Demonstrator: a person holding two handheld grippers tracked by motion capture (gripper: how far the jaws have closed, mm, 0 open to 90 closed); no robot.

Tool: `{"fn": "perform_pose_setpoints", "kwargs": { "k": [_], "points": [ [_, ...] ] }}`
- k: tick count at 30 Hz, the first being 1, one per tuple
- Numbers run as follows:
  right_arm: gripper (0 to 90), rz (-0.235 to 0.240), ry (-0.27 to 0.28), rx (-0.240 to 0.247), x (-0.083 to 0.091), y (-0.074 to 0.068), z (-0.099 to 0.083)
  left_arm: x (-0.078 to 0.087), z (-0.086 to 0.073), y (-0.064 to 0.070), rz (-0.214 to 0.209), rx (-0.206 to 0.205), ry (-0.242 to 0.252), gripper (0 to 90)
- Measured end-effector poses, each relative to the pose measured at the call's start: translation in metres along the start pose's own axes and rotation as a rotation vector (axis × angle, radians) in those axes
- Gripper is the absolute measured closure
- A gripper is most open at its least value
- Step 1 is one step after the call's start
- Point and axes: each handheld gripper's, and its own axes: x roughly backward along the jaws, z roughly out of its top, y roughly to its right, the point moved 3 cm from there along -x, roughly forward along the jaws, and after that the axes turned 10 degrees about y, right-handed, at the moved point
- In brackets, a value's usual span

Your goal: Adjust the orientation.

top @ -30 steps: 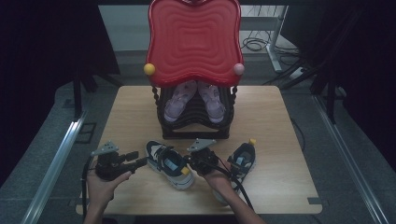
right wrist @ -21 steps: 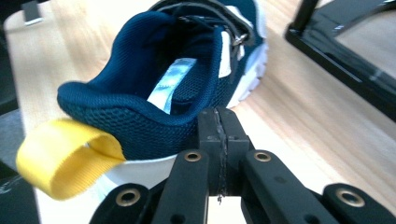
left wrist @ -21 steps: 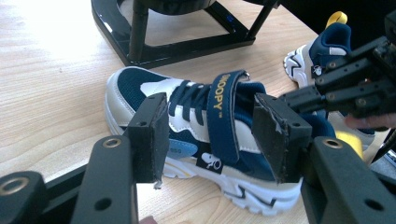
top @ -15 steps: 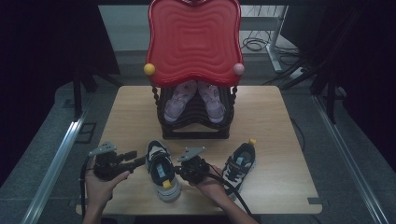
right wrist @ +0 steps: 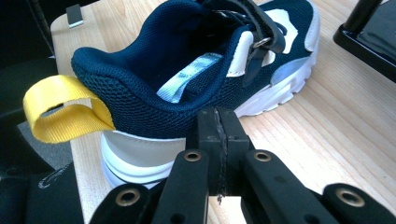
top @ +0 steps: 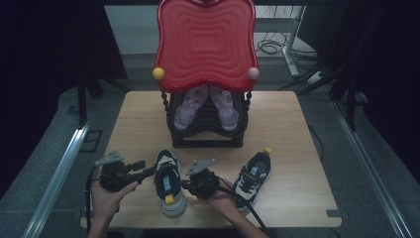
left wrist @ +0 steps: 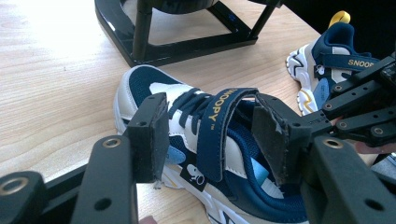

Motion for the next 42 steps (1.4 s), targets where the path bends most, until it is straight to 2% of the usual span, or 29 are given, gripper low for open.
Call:
{"fn": "perform_pose_setpoints", "kwargs": {
  "k": [12, 18, 27, 35, 42],
  "points": [
    [89.8, 0.039, 0.004, 0.006, -0.008, -0.008, 0.003, 0.000, -0.001, -0.001, 0.000, 0.000, -0.008, 46.3],
    [89.6, 0.052, 0.009, 0.000, -0.010, -0.007, 0.003, -0.002, -0.003, -0.001, -0.004, 0.001, -0.020, 46.2],
    [88.9, 0.050, 0.011, -0.015, -0.012, -0.005, -0.001, -0.005, -0.005, -0.001, -0.005, -0.003, -0.037, 45.3],
    [89.2, 0.069, 0.015, -0.001, -0.016, -0.012, 0.001, -0.006, -0.006, -0.001, -0.005, 0.001, -0.040, 45.3],
    [88.5, 0.072, 0.021, -0.006, -0.018, -0.011, 0.001, -0.006, -0.006, -0.003, -0.002, 0.002, -0.042, 45.3]
  ]
}}
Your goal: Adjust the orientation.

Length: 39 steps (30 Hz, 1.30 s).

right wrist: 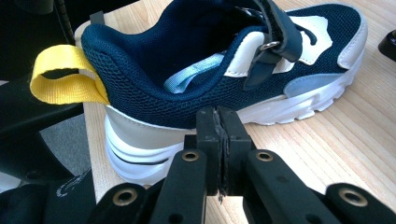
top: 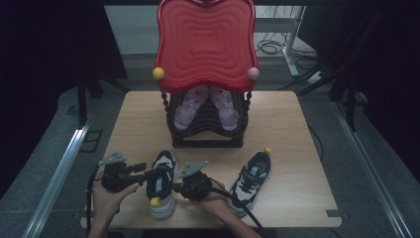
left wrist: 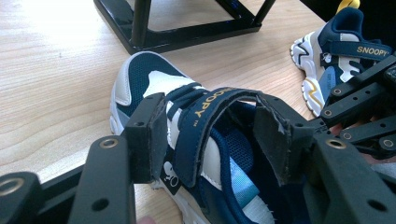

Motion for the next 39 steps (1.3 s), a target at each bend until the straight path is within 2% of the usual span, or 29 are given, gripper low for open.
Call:
{"fn": "perform_pose_setpoints", "kwargs": {
  "k": [8, 17, 25, 39],
  "points": [
    [87.9, -0.008, 0.011, -0.012, 0.007, 0.002, -0.007, -0.002, -0.002, -0.002, 0.003, -0.003, -0.014, 45.0],
    [87.5, -0.046, 0.050, -0.023, 0.028, 0.014, -0.007, -0.003, -0.004, -0.002, 0.009, -0.003, -0.025, 44.9],
    [87.2, -0.064, 0.072, -0.026, 0.040, 0.020, -0.008, -0.004, -0.005, -0.002, 0.011, -0.003, -0.030, 44.8],
    [81.0, -0.110, 0.082, -0.052, 0.052, 0.032, -0.020, -0.005, -0.008, -0.005, 0.017, 0.003, -0.043, 44.4]
  ]
}}
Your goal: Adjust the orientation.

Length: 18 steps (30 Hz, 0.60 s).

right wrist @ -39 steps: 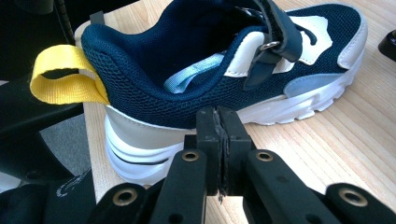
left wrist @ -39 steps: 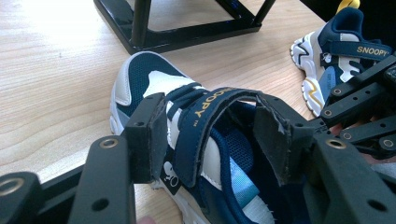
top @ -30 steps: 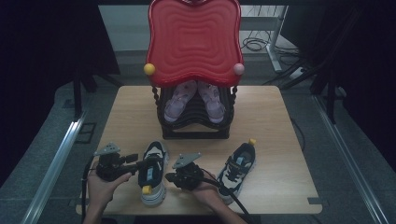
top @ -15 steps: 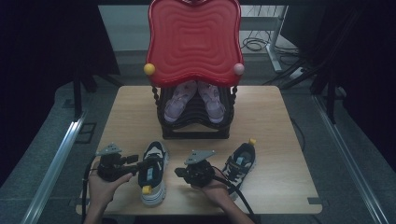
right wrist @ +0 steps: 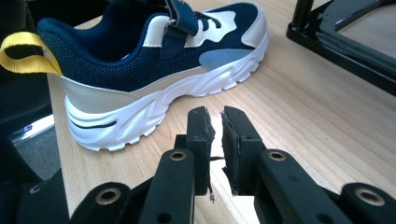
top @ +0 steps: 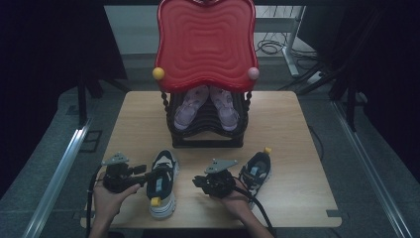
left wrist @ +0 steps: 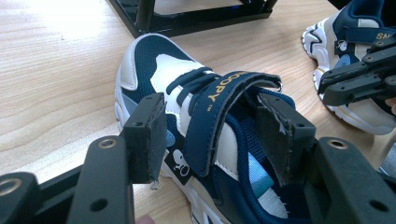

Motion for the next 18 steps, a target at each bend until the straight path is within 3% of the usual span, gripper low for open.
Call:
{"fn": "perform_pose_setpoints", "kwargs": {
  "k": [11, 18],
  "points": [
    [79.2, -0.031, 0.044, -0.012, 0.014, 0.008, 0.003, 0.003, 0.001, -0.001, 0.002, 0.001, 0.009, 44.2],
    [71.1, -0.044, 0.060, -0.012, 0.018, 0.011, 0.003, 0.002, 0.000, -0.001, 0.003, 0.002, 0.007, 44.1]
  ]
}}
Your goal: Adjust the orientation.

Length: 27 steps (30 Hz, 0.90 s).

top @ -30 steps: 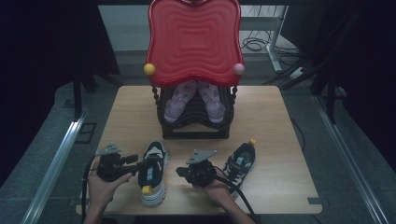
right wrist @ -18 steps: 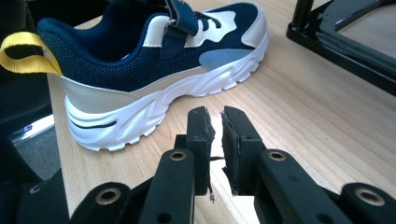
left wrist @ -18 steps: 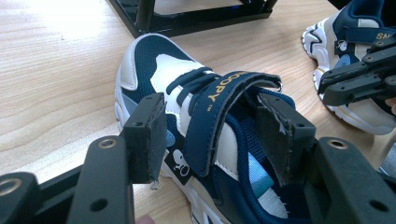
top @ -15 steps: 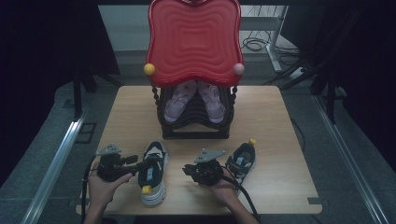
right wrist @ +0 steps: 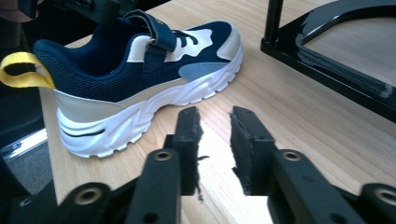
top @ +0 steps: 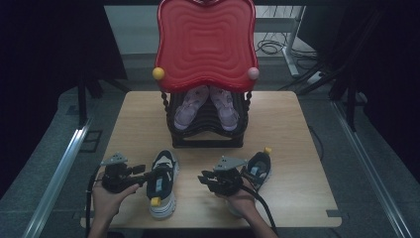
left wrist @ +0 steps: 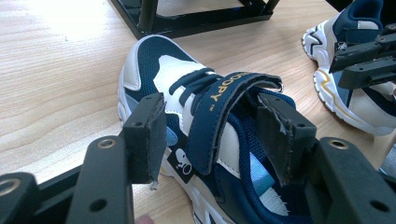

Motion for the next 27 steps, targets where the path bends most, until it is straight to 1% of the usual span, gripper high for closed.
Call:
{"fn": "perform_pose_setpoints", "kwargs": {
  "k": [1, 7, 14, 17, 20, 27],
  "points": [
    [68.7, -0.008, 0.002, 0.002, 0.0003, 0.0007, -0.0006, 0.0000, 0.0000, 0.0001, 0.000, 0.000, 0.000, 44.1],
    [62.3, -0.035, 0.005, -0.004, 0.0023, 0.0038, -0.0025, 0.0003, 0.0001, 0.0000, -0.002, 0.004, 0.001, 44.0],
    [59.5, -0.053, 0.003, 0.002, 0.0040, 0.0067, -0.0029, 0.0008, 0.0001, -0.0003, -0.001, 0.001, 0.002, 44.0],
    [56.4, -0.073, 0.000, 0.012, 0.0041, 0.0081, -0.0031, 0.0005, -0.0002, -0.0003, 0.000, 0.004, 0.001, 44.0],
    [55.6, -0.093, -0.006, 0.028, 0.0041, 0.0093, -0.0032, 0.0007, -0.0002, -0.0006, 0.000, 0.002, 0.002, 43.9],
    [55.6, -0.092, 0.003, 0.028, 0.0076, 0.0069, -0.0016, 0.0017, -0.0002, -0.0012, 0.002, 0.006, 0.005, 43.9]
  ]
}}
